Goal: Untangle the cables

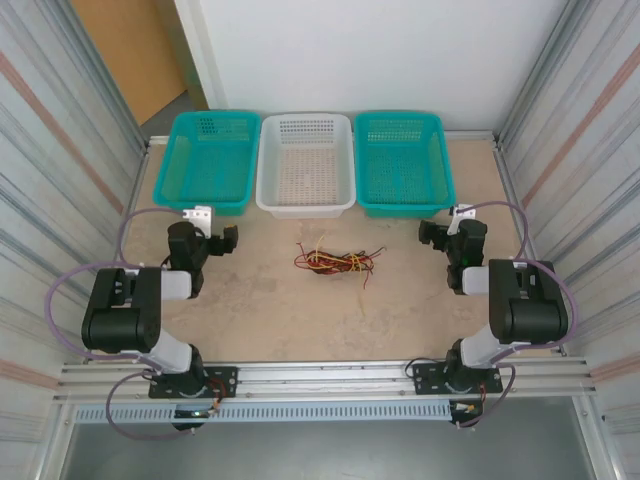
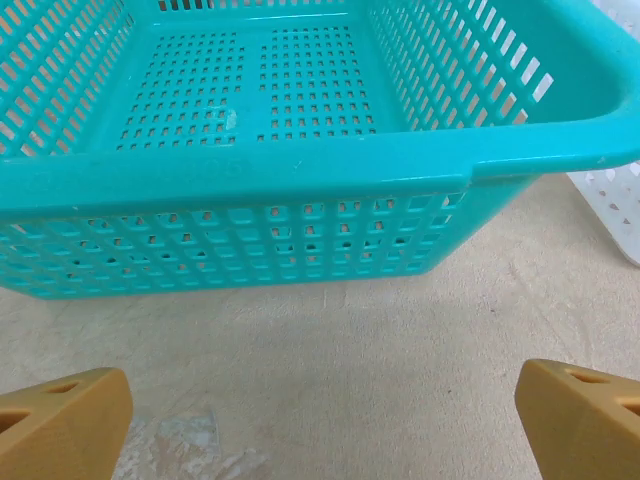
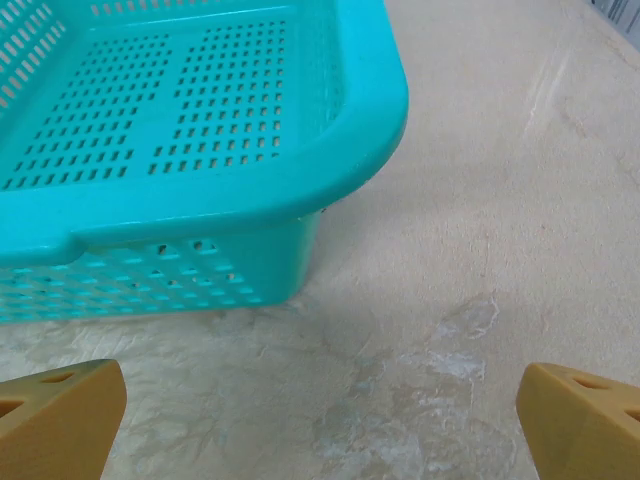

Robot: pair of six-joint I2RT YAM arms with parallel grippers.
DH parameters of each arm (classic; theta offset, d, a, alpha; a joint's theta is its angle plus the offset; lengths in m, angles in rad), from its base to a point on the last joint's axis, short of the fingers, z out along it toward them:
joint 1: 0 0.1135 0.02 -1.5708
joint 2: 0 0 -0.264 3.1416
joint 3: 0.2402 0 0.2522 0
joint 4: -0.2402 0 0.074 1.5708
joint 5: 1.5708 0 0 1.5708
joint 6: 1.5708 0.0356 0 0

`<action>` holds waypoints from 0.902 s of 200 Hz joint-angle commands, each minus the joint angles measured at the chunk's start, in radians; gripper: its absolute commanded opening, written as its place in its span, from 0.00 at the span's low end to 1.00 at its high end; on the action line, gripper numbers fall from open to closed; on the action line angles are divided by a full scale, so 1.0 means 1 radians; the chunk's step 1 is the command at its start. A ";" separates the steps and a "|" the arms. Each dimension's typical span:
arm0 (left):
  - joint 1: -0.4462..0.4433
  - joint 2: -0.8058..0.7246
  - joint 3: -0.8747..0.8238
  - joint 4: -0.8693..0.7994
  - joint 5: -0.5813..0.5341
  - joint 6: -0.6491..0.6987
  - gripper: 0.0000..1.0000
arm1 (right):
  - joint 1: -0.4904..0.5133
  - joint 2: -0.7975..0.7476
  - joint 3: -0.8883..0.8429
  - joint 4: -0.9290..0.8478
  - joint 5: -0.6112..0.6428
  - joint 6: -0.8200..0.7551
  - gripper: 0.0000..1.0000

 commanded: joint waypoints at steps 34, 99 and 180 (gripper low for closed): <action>-0.030 -0.011 0.008 0.004 -0.045 0.009 0.99 | 0.003 -0.002 0.013 0.001 -0.013 -0.001 0.99; -0.023 -0.011 0.013 -0.003 -0.029 0.006 0.99 | 0.002 -0.002 0.015 0.000 -0.015 -0.002 0.99; -0.011 -0.011 0.013 -0.003 -0.009 -0.002 0.99 | 0.002 -0.003 0.013 -0.001 -0.015 -0.002 0.99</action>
